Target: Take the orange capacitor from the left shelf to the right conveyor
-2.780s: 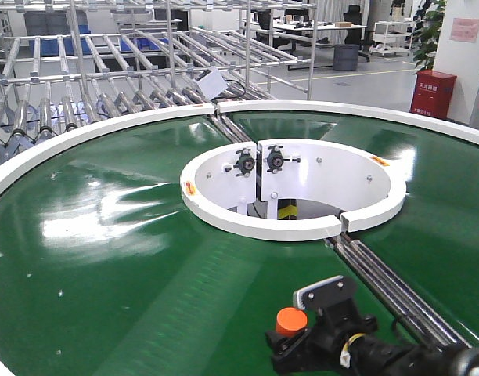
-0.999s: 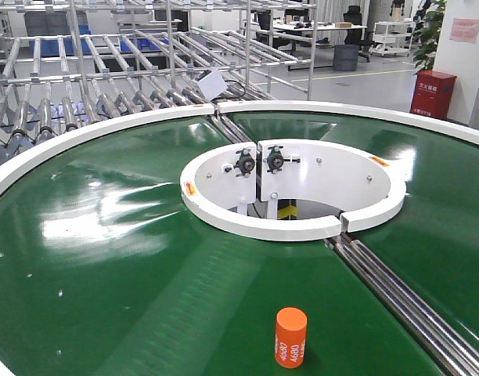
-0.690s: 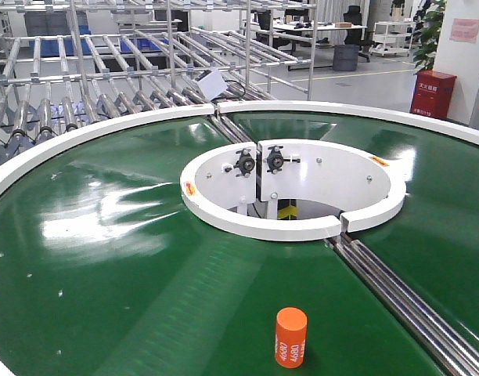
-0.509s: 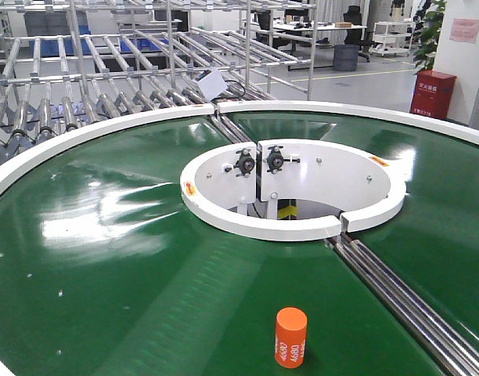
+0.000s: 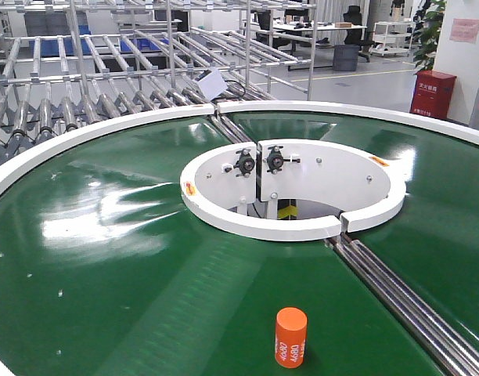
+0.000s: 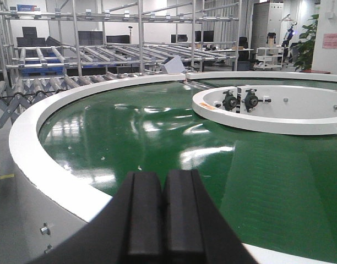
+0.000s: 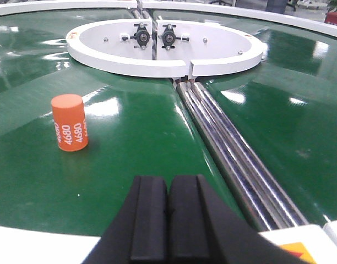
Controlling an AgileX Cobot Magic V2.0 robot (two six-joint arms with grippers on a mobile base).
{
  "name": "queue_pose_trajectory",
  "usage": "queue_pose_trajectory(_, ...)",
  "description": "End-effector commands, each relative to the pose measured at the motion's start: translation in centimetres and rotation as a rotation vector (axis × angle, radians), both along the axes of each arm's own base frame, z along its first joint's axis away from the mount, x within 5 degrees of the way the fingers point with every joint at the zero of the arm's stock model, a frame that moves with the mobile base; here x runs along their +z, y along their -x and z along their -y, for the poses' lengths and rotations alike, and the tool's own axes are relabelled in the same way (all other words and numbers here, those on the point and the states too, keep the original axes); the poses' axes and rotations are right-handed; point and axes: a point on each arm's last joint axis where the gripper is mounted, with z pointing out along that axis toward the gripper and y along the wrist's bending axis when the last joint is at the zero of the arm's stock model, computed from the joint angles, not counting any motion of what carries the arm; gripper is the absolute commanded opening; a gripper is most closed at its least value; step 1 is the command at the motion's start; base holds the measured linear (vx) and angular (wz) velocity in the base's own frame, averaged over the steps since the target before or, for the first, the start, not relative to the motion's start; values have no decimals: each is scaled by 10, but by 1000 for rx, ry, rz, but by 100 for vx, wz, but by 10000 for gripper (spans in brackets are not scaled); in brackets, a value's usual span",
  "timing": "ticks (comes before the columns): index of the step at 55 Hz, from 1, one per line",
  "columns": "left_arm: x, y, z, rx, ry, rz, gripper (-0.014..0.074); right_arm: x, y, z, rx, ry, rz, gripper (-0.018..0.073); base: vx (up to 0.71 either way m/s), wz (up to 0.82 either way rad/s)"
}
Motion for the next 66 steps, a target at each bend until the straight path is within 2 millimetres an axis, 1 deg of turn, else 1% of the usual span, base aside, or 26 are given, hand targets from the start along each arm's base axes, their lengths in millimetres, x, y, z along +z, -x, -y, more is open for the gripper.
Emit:
queue_pose_trajectory(1,-3,0,0,1,9,60,-6,-1,0,1,-10,-6,139,-11,0,0)
queue_pose_trajectory(6,-3,0,0,1,9,60,-6,-17,1,1,-11,-8,166,-11,0,0)
queue_pose_trajectory(9,-3,0,0,1,9,60,-6,-24,2,1,-12,-9,185,-11,0,0)
queue_pose_trajectory(11,-3,0,0,1,9,60,-6,-25,3,1,-12,-10,188,-11,0,0)
queue_pose_trajectory(33,-3,0,0,1,9,60,-6,-23,3,1,-9,-12,203,-11,0,0)
queue_pose_trajectory(43,-3,0,0,1,9,60,-6,-18,3,1,-12,-47,252,-11,0,0)
queue_pose_trajectory(66,-3,0,0,1,9,60,-6,-18,3,1,-11,-33,254,-11,0,0)
